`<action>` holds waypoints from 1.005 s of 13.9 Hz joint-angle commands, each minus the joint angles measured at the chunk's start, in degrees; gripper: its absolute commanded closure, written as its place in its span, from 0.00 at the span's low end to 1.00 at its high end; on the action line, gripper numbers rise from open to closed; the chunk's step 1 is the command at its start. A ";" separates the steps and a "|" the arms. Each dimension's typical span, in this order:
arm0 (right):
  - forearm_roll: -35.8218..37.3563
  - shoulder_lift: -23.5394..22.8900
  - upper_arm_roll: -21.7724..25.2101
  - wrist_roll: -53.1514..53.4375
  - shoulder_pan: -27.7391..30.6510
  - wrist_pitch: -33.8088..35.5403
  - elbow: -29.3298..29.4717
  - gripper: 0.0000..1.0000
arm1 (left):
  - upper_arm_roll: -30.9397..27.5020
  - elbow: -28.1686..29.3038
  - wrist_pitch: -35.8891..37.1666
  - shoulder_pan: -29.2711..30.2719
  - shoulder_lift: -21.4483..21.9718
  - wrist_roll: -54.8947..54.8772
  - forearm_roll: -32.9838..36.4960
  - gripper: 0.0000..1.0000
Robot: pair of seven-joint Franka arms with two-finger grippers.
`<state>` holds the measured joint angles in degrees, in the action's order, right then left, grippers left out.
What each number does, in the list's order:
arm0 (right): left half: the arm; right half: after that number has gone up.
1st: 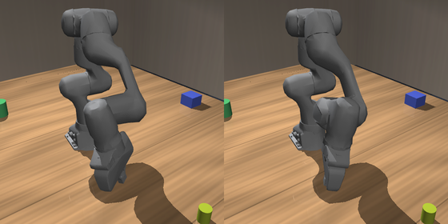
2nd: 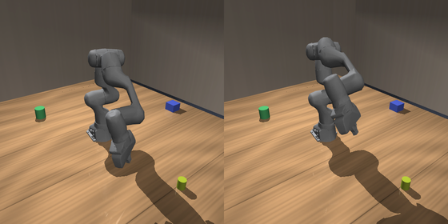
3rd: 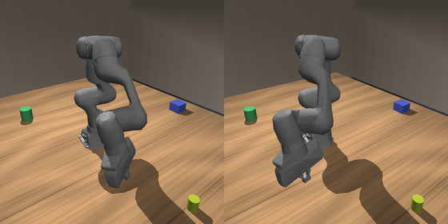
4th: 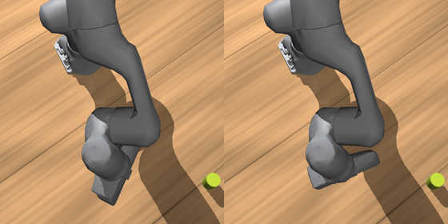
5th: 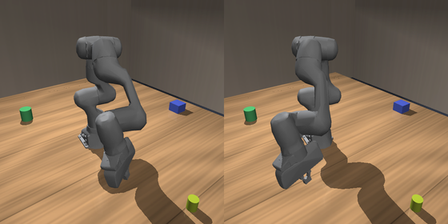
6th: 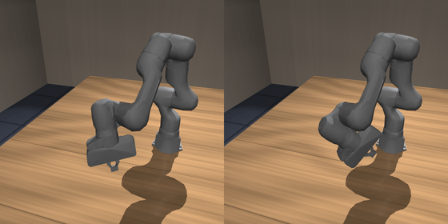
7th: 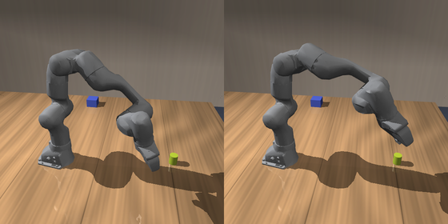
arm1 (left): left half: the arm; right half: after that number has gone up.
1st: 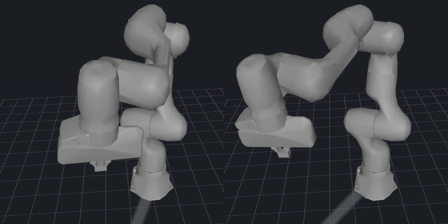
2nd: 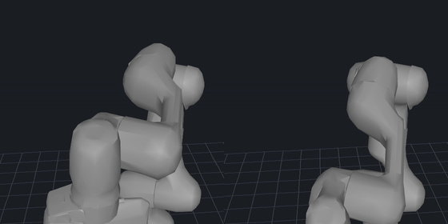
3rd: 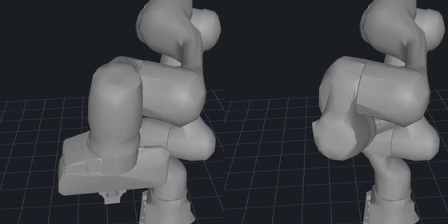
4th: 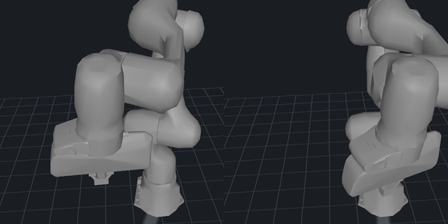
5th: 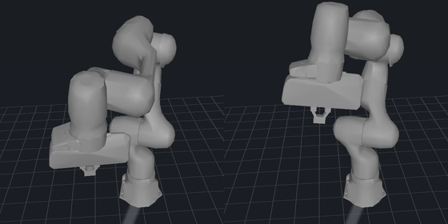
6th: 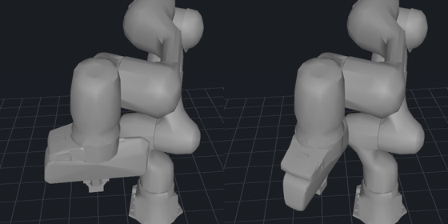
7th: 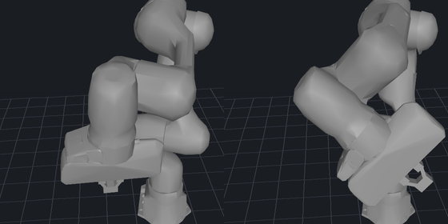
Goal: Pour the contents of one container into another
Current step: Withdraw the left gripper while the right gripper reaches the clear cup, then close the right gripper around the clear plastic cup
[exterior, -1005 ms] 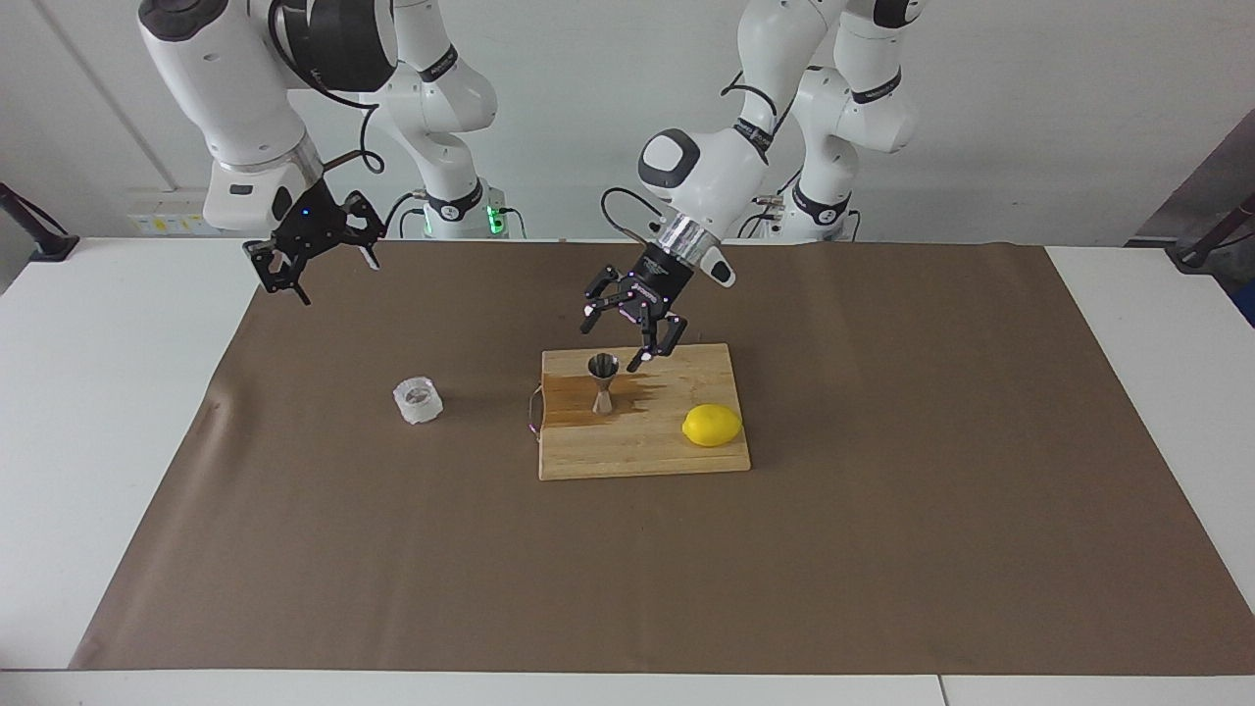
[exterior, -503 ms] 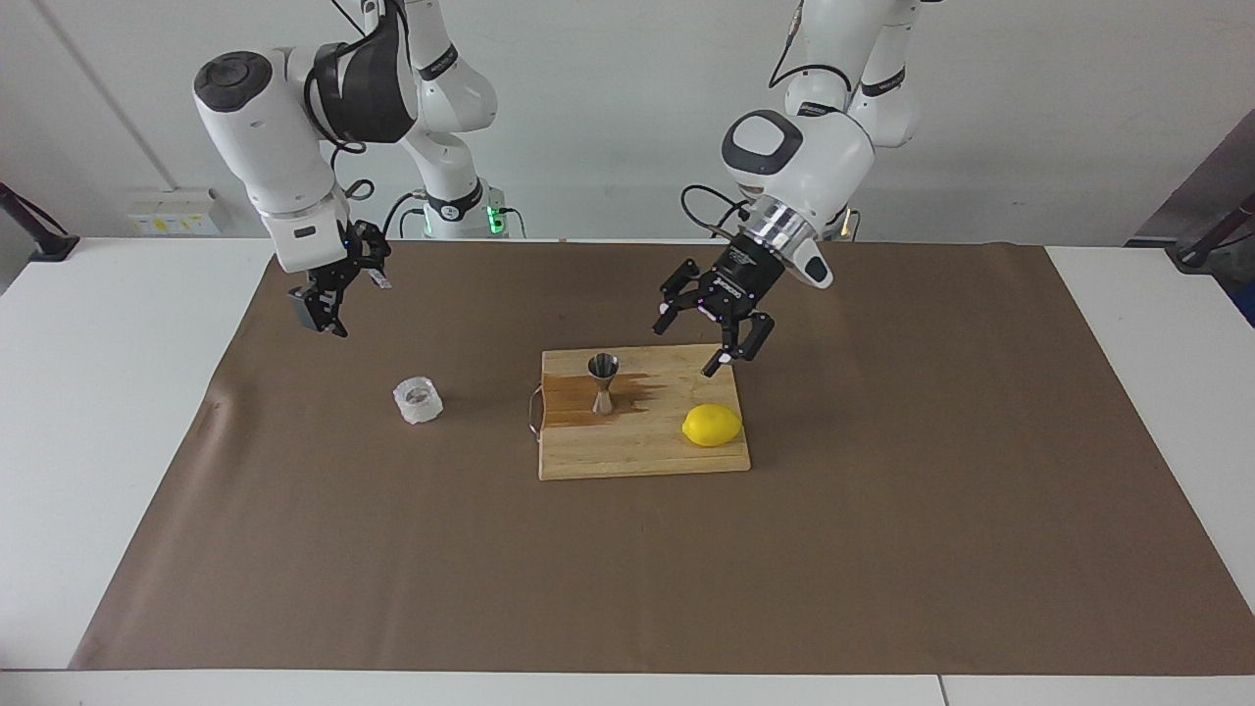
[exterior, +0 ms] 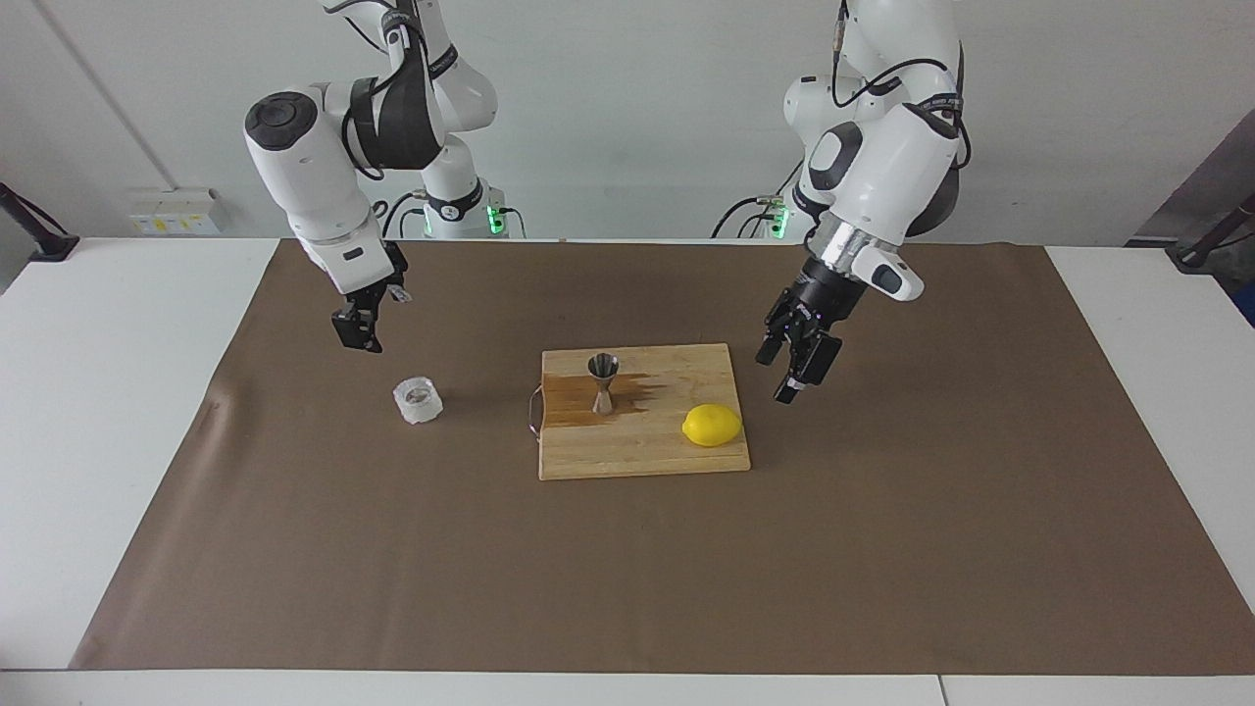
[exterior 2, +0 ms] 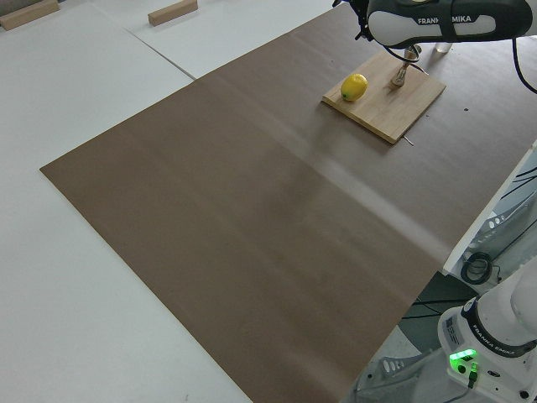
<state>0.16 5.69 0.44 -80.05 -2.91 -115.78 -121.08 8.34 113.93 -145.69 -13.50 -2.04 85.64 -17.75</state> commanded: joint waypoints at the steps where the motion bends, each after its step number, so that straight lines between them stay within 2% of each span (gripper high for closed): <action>1: -1.12 -0.94 0.00 -7.81 1.14 -7.86 -6.00 0.00 | 0.53 -0.73 3.91 2.60 0.02 -10.97 6.22 0.00; 4: -2.17 -3.84 -0.09 -14.33 2.73 -10.87 -6.45 0.00 | 0.45 -0.64 8.03 4.61 0.37 -33.53 9.31 0.00; 8: -12.00 -8.50 0.00 -27.41 4.92 -16.23 -7.42 0.00 | 0.44 -0.73 14.45 7.25 0.98 -59.56 15.01 0.00; 11: -18.51 -11.49 0.00 -34.28 6.68 -17.72 -7.42 0.00 | 0.36 -2.74 24.63 12.25 1.68 -79.70 15.82 0.00; 14: -20.37 -12.37 0.00 -36.32 6.60 -18.78 -7.94 0.00 | 0.36 -8.97 37.80 15.69 1.60 -88.35 16.87 0.00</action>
<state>-18.26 -6.68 0.80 -114.31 3.44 -133.25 -128.13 8.07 108.91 -115.43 0.97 -0.93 1.01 -3.05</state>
